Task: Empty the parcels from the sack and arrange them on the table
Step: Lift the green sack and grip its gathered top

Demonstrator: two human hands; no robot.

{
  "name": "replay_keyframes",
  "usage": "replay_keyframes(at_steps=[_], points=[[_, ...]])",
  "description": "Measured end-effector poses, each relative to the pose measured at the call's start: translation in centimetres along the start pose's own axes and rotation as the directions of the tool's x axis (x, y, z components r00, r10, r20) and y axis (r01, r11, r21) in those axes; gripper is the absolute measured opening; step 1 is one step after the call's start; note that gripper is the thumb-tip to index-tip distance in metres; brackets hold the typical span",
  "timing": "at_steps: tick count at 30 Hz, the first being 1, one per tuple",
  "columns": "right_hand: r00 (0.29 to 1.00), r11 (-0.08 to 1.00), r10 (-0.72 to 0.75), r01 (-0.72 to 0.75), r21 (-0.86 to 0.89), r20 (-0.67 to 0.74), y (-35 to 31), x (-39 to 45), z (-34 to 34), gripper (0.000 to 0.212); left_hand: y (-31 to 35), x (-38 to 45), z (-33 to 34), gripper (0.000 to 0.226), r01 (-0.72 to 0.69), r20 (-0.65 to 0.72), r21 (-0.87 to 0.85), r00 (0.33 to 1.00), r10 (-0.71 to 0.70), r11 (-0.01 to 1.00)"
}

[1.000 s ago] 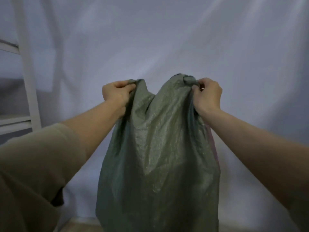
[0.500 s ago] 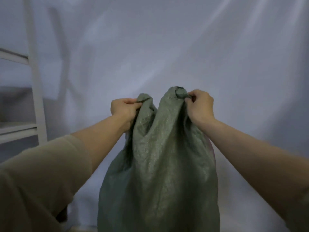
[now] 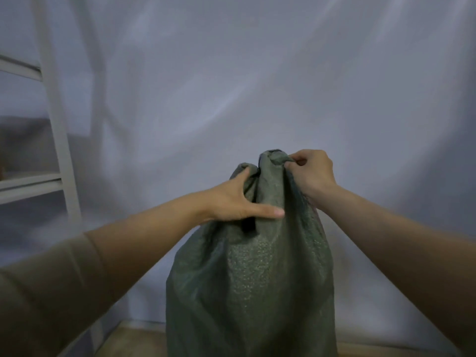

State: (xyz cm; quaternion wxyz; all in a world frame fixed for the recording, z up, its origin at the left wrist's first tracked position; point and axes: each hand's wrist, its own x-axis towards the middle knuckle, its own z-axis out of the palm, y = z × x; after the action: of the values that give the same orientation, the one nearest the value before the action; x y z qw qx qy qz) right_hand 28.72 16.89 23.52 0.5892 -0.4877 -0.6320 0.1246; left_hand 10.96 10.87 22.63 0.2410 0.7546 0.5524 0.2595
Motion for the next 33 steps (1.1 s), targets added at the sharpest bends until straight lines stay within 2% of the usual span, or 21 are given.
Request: replay_keyframes(at_steps=[2, 4, 6, 8, 10, 12, 15, 17, 21, 23, 25, 28, 31, 33], points=[[0.999, 0.998, 0.0, -0.002, 0.057, 0.032, -0.4, -0.6, 0.6, 0.009, -0.6, 0.5, 1.6, 0.14, -0.016, -0.059, 0.096, 0.998, 0.021, 0.995], [0.996, 0.996, 0.007, -0.014, 0.085, 0.087, -0.6, -1.0, 0.8, 0.009, -1.4, 0.8, 2.3, 0.131, -0.016, -0.226, 0.217, 0.972, 0.066, 0.976], [0.984, 0.991, 0.019, -0.043, 0.129, 0.179, -0.4, -1.4, 0.4, 0.01, -1.9, 0.7, 2.6, 0.114, -0.023, -0.36, 0.214, 0.927, 0.101, 0.977], [0.943, 0.98, 0.015, -0.081, 0.184, 0.332, -0.1, -1.9, -0.6, 0.024, -2.5, 0.5, 2.7, 0.1, -0.013, -0.397, 0.174, 0.914, 0.082, 0.985], [0.863, 0.984, -0.028, -0.064, 0.166, 0.504, 0.6, -2.5, -1.9, 0.052, -3.1, 0.5, 2.5, 0.081, 0.037, -0.418, 0.071, 0.908, -0.004, 0.997], [0.781, 0.994, -0.065, -0.005, 0.11, 0.621, 1.7, -2.9, -3.1, 0.078, -3.2, 0.4, 2.2, 0.065, 0.065, -0.443, -0.139, 0.888, -0.121, 0.988], [0.719, 0.993, -0.116, 0.083, 0.081, 0.686, 3.2, -3.8, -3.9, 0.093, -2.7, 0.2, 1.9, 0.039, 0.03, -0.424, -0.371, 0.884, -0.198, 0.928], [0.74, 0.99, -0.13, 0.137, 0.042, 0.66, 4.0, -4.2, -3.5, 0.086, -2.1, 0.2, 2.2, 0.033, 0.003, -0.404, -0.419, 0.895, -0.19, 0.908], [0.871, 0.985, -0.161, 0.175, 0.014, 0.465, 5.0, -3.8, -2.2, 0.03, -0.8, 0.3, 3.3, 0.029, -0.05, -0.373, -0.422, 0.92, -0.123, 0.905], [0.917, 0.98, -0.197, 0.184, 0.07, 0.346, 5.2, -3.1, -2.1, 0.014, -0.1, 0.4, 3.4, 0.027, -0.075, -0.383, -0.426, 0.918, -0.105, 0.901], [0.931, 0.975, -0.219, 0.199, 0.097, 0.29, 5.2, -2.4, -2.2, 0.01, 0.4, 0.4, 2.9, 0.025, -0.07, -0.377, -0.412, 0.921, -0.1, 0.908], [0.938, 0.982, -0.189, 0.179, 0.061, 0.29, 5.4, -1.6, -1.9, 0.008, 0.1, 0.5, 2.5, 0.026, -0.003, -0.359, -0.319, 0.926, -0.118, 0.948], [0.934, 0.984, -0.163, 0.177, -0.015, 0.319, 5.2, -0.8, -0.9, 0.002, -0.1, 1.0, 2.9, 0.025, 0.035, -0.44, -0.313, 0.88, -0.178, 0.949], [0.942, 0.983, -0.146, 0.173, -0.065, 0.303, 4.3, 0.6, -0.3, 0.006, 0.3, 2.2, 2.1, 0.025, 0.035, -0.517, -0.321, 0.831, -0.206, 0.947]])
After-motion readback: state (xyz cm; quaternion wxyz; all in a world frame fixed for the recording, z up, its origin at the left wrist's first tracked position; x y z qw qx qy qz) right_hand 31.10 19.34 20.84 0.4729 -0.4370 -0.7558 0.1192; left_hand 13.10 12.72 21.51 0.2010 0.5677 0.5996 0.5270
